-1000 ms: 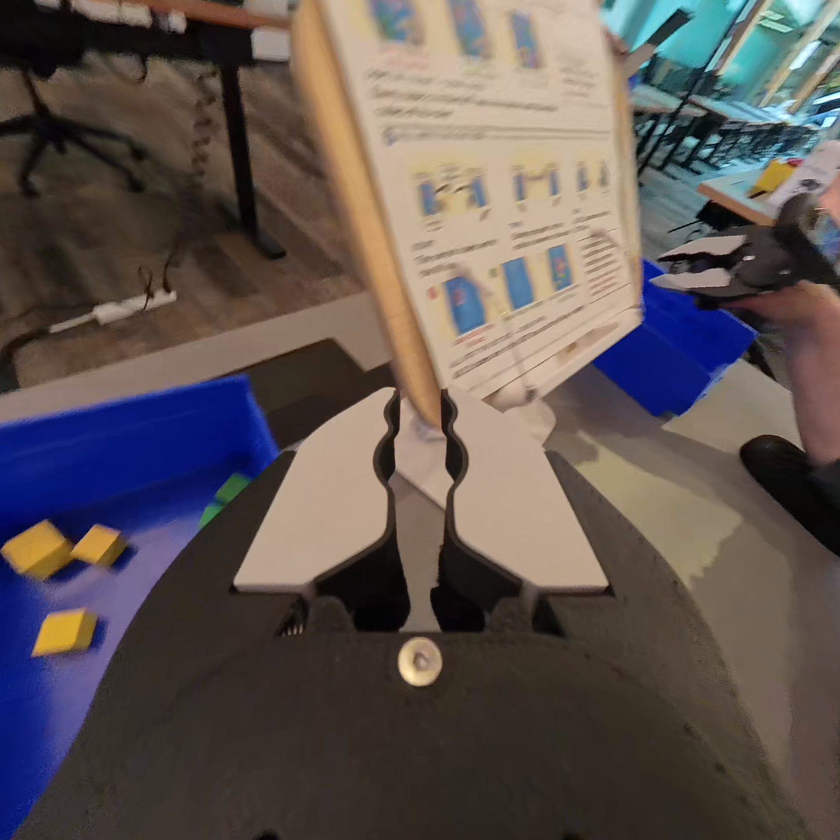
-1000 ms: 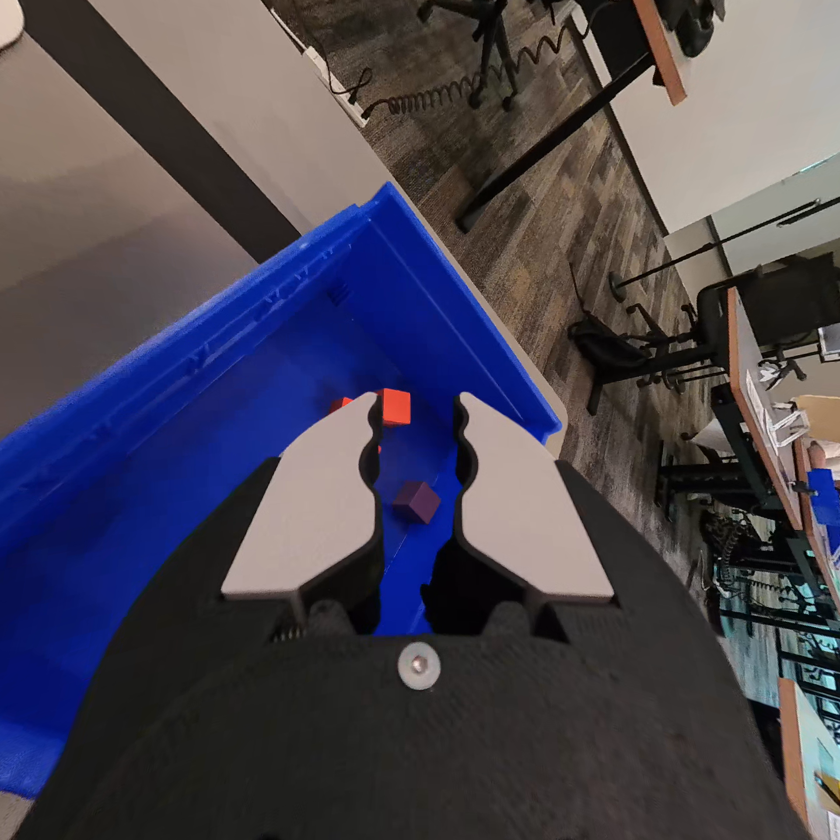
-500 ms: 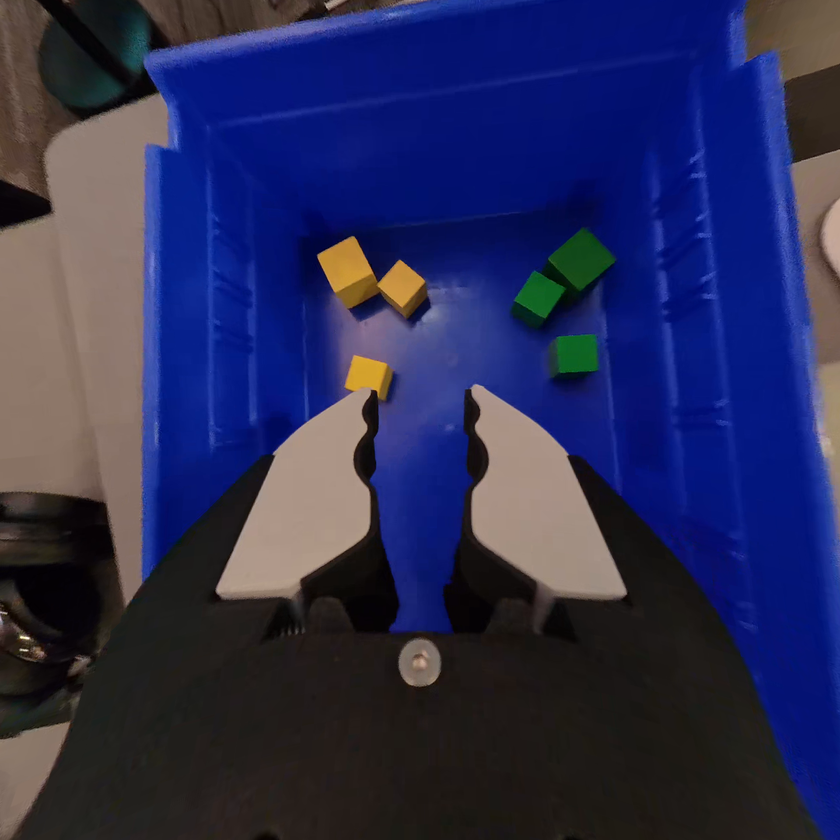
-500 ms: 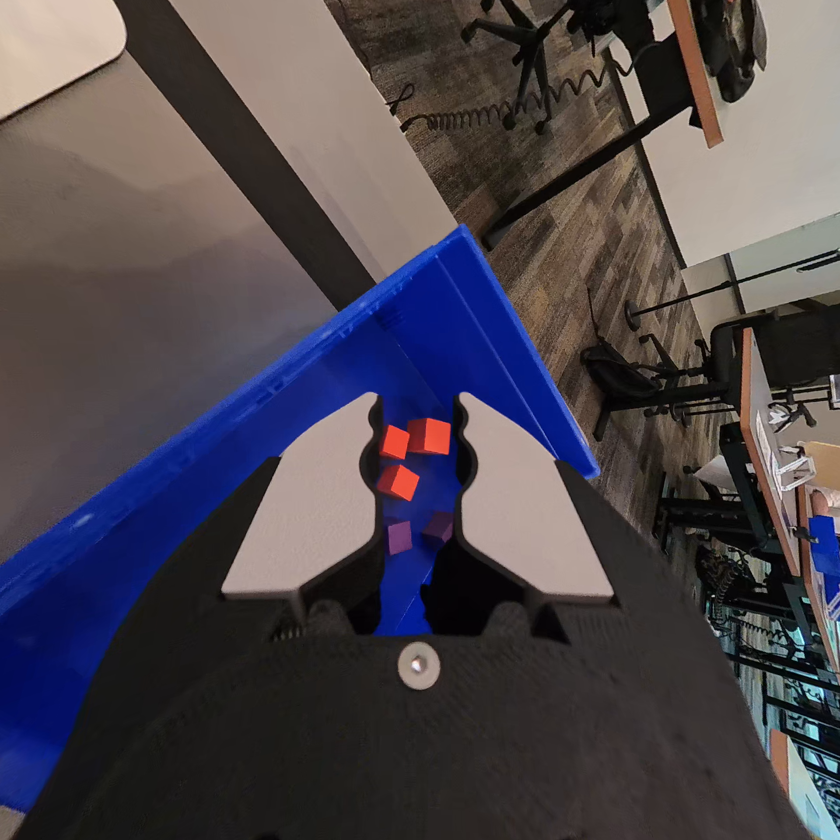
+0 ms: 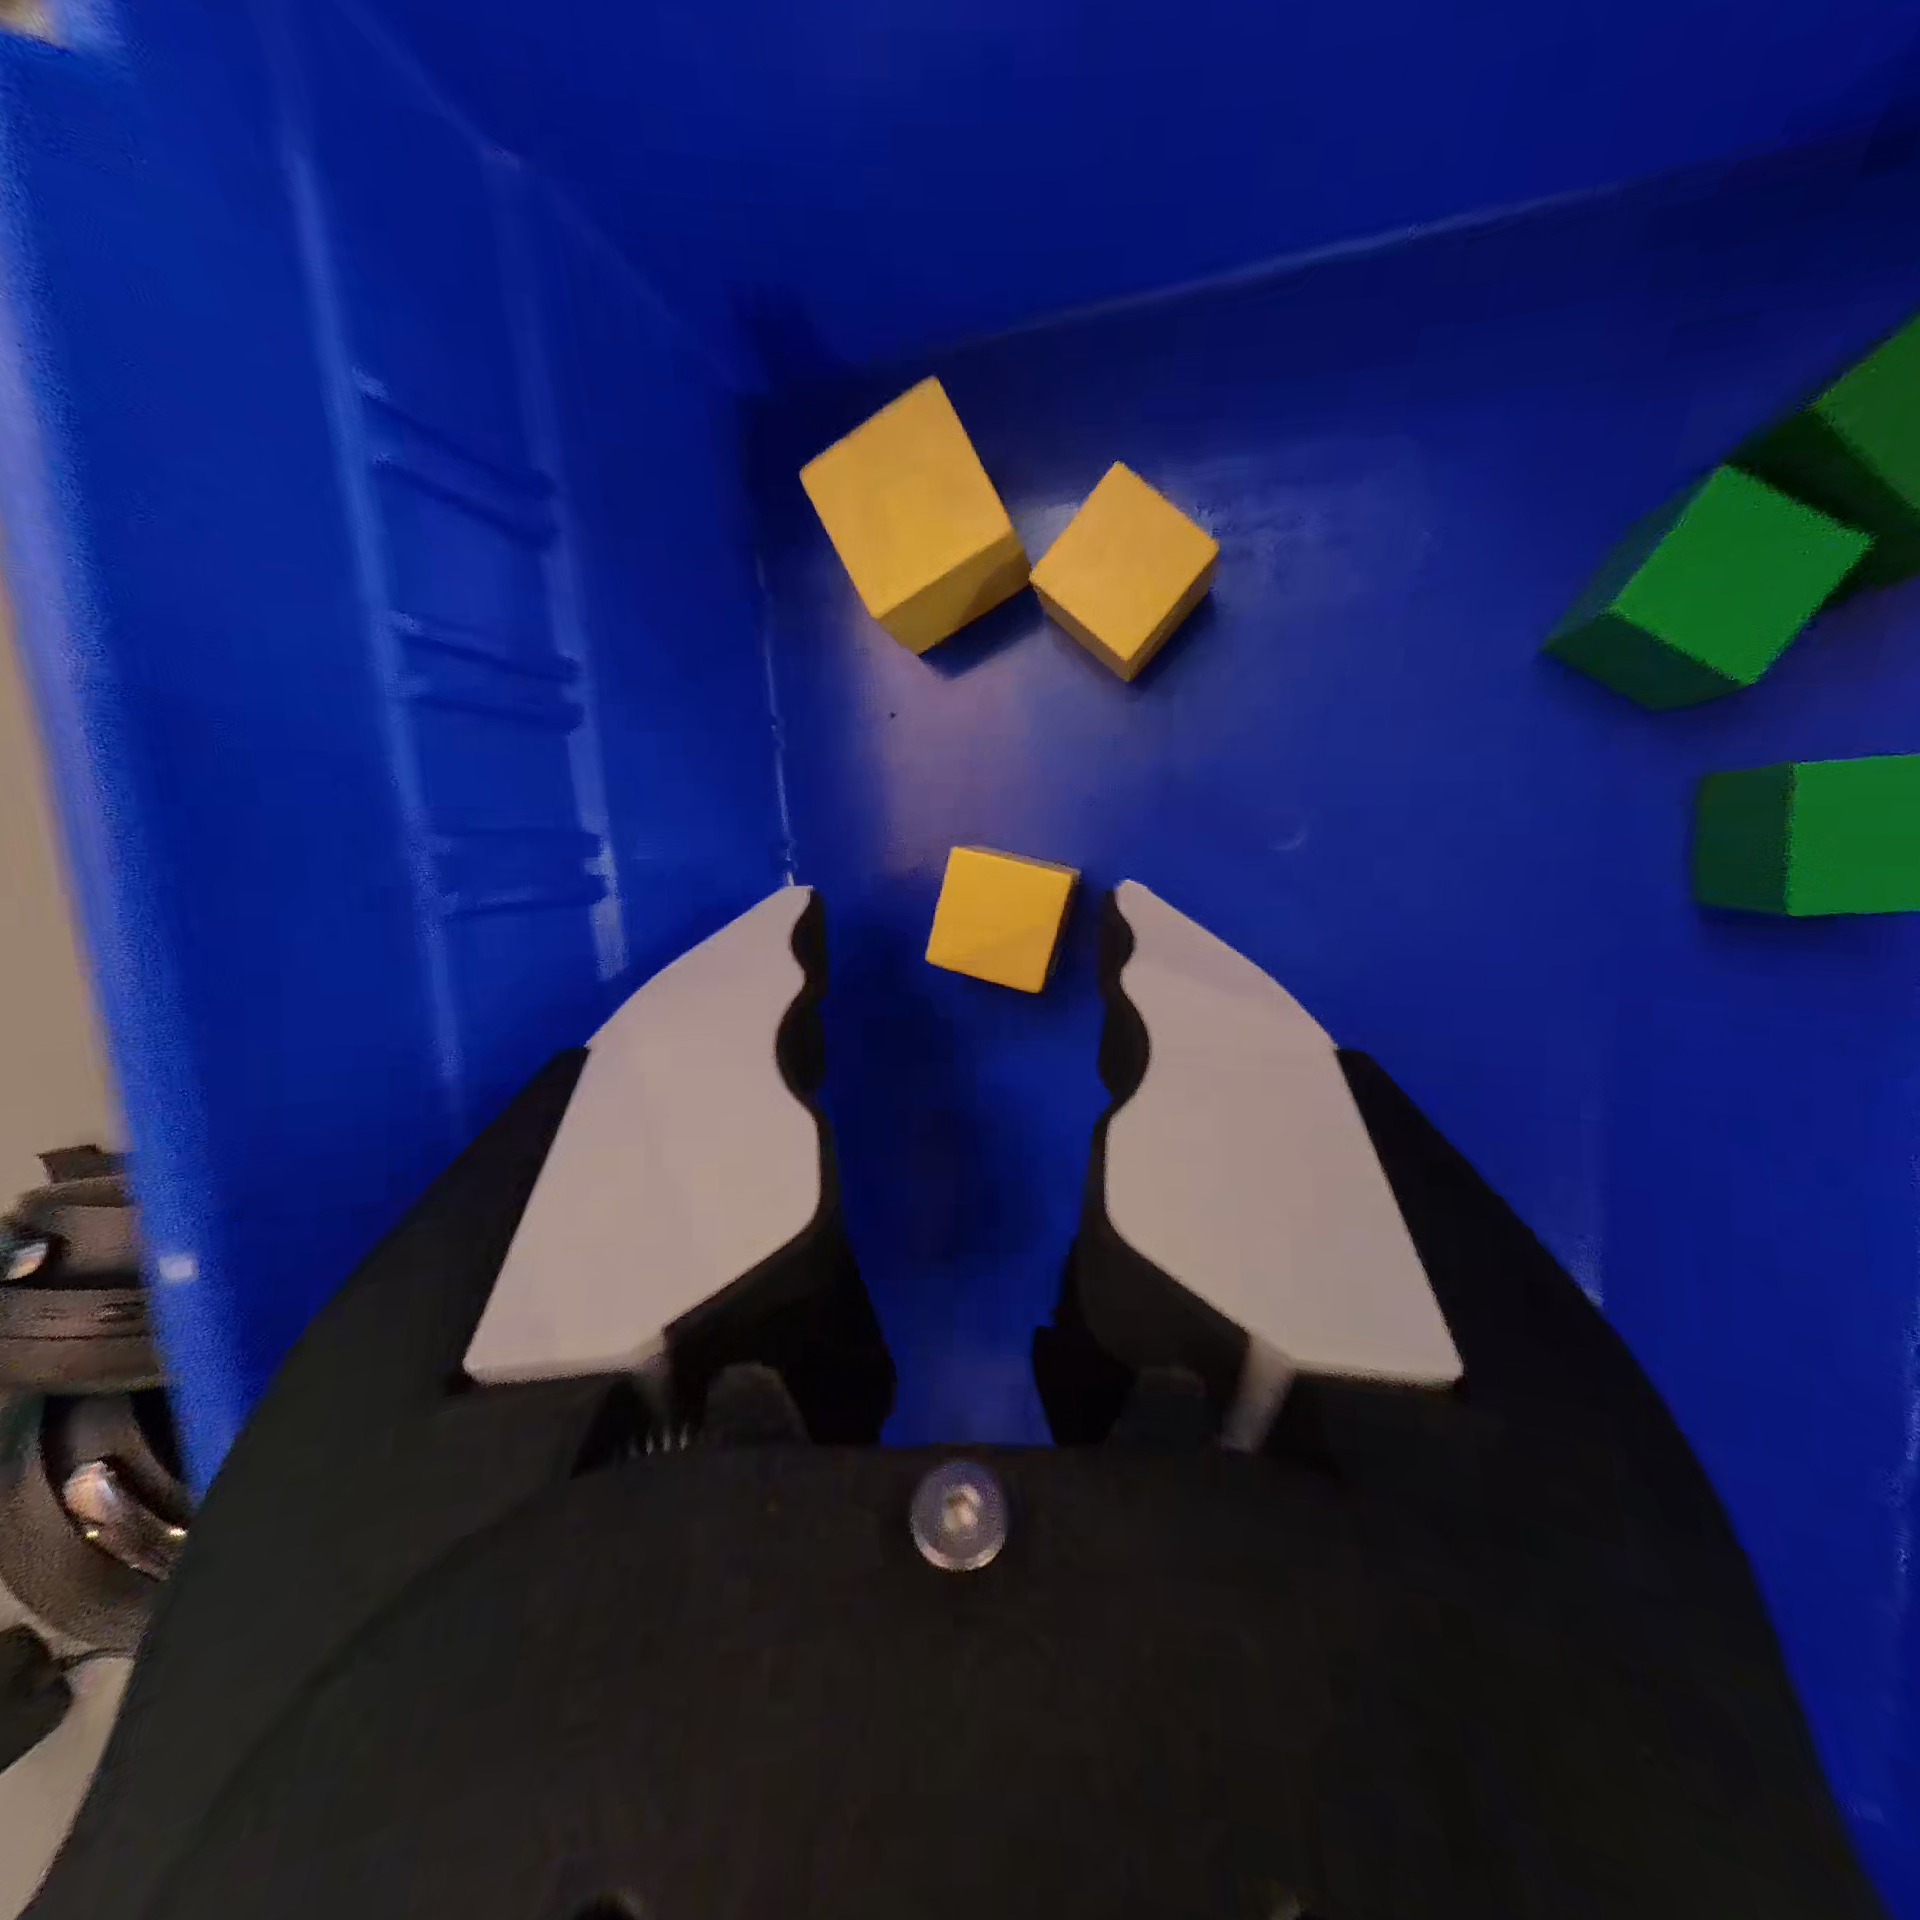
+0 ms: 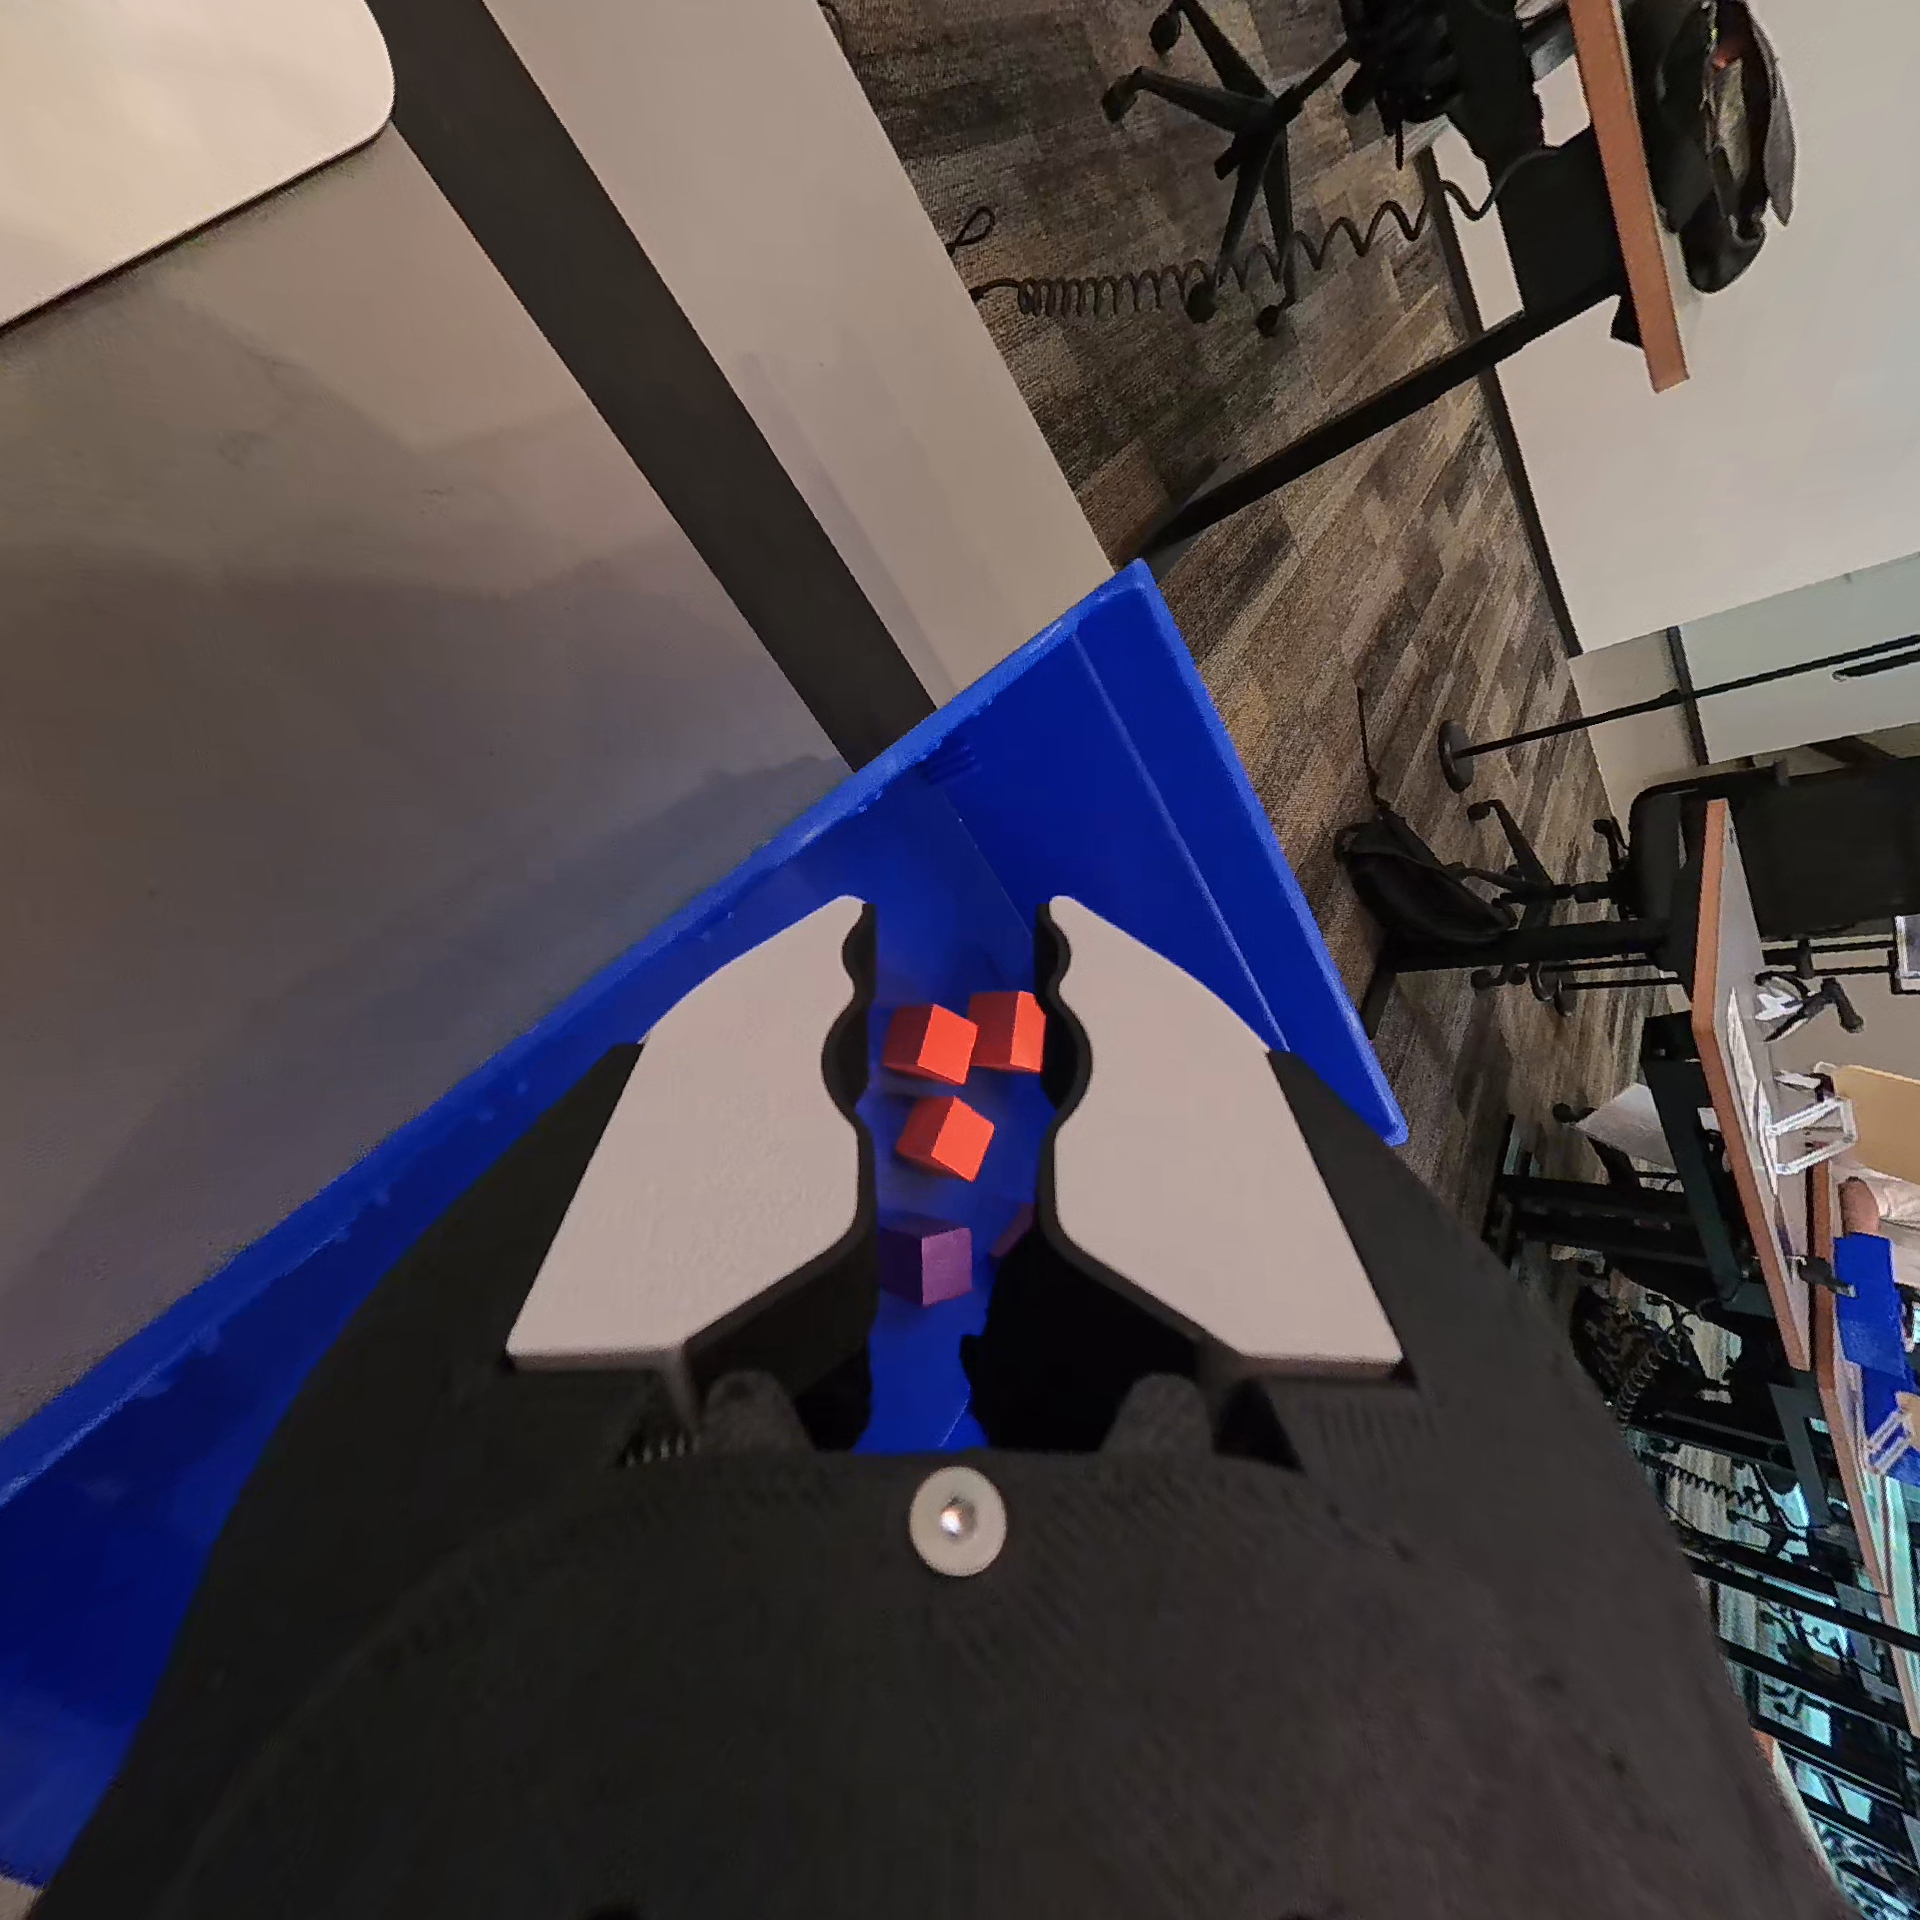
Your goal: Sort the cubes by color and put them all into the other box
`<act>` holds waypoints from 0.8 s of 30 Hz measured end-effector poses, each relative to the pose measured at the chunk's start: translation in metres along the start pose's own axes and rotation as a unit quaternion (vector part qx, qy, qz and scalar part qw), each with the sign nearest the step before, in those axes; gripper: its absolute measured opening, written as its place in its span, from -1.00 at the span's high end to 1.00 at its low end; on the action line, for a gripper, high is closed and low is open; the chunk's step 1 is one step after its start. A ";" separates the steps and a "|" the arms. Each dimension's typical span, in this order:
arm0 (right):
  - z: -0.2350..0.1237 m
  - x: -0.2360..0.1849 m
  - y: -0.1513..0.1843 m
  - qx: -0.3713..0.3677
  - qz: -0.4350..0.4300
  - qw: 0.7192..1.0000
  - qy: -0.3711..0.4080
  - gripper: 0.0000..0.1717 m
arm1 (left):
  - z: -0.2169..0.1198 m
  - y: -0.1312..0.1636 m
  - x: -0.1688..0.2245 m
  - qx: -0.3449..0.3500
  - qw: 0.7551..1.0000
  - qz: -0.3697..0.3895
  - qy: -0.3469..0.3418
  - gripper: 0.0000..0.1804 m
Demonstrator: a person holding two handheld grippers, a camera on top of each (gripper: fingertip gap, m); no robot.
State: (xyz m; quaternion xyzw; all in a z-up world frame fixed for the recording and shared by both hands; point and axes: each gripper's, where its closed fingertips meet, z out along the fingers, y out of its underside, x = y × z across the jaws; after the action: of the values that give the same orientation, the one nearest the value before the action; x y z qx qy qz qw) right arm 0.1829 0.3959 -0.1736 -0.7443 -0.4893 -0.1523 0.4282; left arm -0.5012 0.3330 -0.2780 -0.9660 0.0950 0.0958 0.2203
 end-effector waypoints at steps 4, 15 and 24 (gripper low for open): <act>0.000 -0.002 -0.003 0.003 -0.005 1.000 0.001 0.67 | 0.006 -0.001 0.007 0.006 0.999 -0.031 0.037 0.74; -0.064 0.025 -0.070 0.164 0.004 0.984 0.073 0.67 | -0.161 -0.075 0.047 0.259 0.949 -0.051 0.172 0.75; -0.174 -0.023 -0.168 0.394 -0.071 0.912 0.088 0.67 | -0.315 -0.110 0.250 0.390 0.822 0.126 0.395 0.75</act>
State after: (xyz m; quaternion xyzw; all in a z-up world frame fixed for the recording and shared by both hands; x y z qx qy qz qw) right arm 0.0608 0.2713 -0.0043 -0.4622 -0.5214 -0.0415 0.7161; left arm -0.1902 0.2554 -0.0109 -0.7343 0.3244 -0.3122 0.5081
